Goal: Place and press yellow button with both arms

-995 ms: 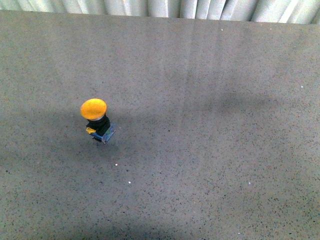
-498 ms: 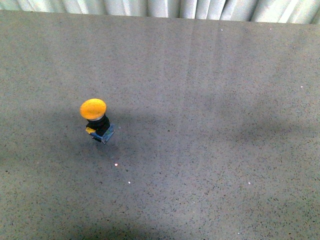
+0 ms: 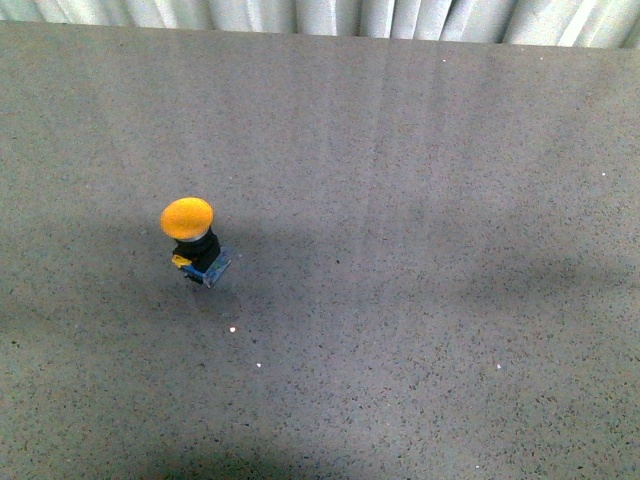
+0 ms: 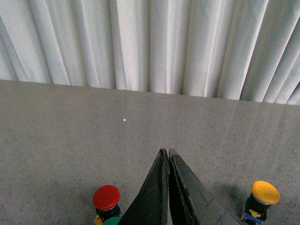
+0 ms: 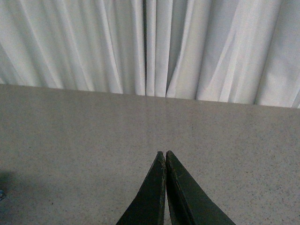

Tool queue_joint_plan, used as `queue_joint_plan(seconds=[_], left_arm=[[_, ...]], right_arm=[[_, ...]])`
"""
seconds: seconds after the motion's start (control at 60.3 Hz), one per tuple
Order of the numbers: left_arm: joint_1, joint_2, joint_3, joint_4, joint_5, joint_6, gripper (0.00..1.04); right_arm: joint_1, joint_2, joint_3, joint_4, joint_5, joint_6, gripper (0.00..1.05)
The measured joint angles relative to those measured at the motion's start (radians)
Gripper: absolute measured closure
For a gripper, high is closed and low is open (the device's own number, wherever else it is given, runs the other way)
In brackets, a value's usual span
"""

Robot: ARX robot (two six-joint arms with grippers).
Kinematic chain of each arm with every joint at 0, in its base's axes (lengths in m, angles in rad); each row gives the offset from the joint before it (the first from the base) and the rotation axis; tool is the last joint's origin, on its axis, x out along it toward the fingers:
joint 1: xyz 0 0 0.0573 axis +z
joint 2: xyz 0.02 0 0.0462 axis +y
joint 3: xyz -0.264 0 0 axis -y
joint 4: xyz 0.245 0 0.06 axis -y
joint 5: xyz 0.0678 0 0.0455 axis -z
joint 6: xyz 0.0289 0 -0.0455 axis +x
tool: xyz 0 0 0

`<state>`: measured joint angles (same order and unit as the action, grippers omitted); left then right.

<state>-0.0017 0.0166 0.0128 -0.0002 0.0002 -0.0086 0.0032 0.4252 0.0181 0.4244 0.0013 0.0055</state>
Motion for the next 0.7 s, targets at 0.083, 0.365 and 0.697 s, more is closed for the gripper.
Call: queue_joint_plan(seconds=[0.083, 0.365, 0.697], left_arm=[[0.000, 0.000, 0.000, 0.000, 0.000, 0.000, 1.03], [0.000, 0.000, 0.000, 0.000, 0.000, 0.000, 1.03], [0.000, 0.000, 0.000, 0.000, 0.000, 0.000, 1.03]], right_arm=[[0.000, -0.039, 0.000, -0.040, 0.000, 0.000, 1.03], [0.000, -0.148, 0.000, -0.145, 0.000, 0.000, 1.03], [0.000, -0.272, 0.000, -0.273, 0.000, 0.000, 1.03]])
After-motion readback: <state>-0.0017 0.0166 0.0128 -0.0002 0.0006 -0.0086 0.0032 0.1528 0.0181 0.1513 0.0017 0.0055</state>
